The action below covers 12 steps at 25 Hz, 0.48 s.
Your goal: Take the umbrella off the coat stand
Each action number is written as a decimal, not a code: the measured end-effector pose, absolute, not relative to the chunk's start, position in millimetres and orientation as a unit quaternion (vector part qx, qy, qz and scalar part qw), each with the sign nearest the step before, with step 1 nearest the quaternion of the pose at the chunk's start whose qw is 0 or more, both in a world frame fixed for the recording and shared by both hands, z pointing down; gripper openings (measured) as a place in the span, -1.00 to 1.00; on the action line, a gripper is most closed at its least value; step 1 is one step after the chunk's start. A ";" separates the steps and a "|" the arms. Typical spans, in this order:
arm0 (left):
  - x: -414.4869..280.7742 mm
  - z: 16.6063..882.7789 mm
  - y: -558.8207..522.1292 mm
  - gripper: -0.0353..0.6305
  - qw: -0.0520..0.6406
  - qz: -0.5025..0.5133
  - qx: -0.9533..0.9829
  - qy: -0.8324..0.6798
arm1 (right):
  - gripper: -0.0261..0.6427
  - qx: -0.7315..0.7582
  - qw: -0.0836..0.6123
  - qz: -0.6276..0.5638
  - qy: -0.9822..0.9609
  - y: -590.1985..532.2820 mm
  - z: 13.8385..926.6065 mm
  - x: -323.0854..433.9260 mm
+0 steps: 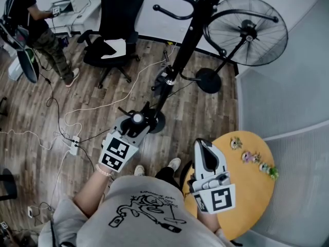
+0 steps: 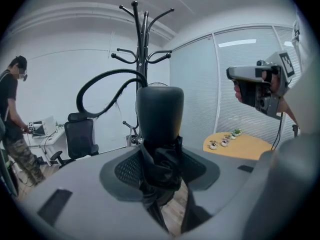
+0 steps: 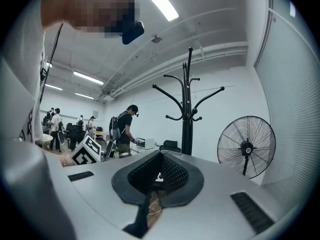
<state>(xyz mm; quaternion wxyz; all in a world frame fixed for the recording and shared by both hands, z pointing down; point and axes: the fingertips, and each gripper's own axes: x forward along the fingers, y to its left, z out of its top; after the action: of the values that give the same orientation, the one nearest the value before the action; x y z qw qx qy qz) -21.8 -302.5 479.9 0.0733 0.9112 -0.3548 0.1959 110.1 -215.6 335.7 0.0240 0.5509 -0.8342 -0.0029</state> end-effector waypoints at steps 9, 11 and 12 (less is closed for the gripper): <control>-24.2 438.3 -275.4 -0.29 0.061 0.182 0.922 -0.338 | -0.88 0.551 0.024 -0.004 -0.834 -215.5 334.2 111.0; -27.3 432.1 -270.0 -0.29 0.058 0.180 0.923 -0.336 | -0.88 0.551 0.023 -0.004 -0.834 -214.7 335.2 110.1; -29.1 428.8 -267.0 -0.29 0.057 0.179 0.923 -0.336 | -0.88 0.550 0.023 -0.004 -0.835 -214.1 335.5 109.4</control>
<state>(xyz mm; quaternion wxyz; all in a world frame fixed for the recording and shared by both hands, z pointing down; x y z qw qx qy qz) -29.1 -267.0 428.8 0.0569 0.9232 -0.3356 0.1788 109.4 -214.1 335.5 0.0233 0.5505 -0.8345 -0.0041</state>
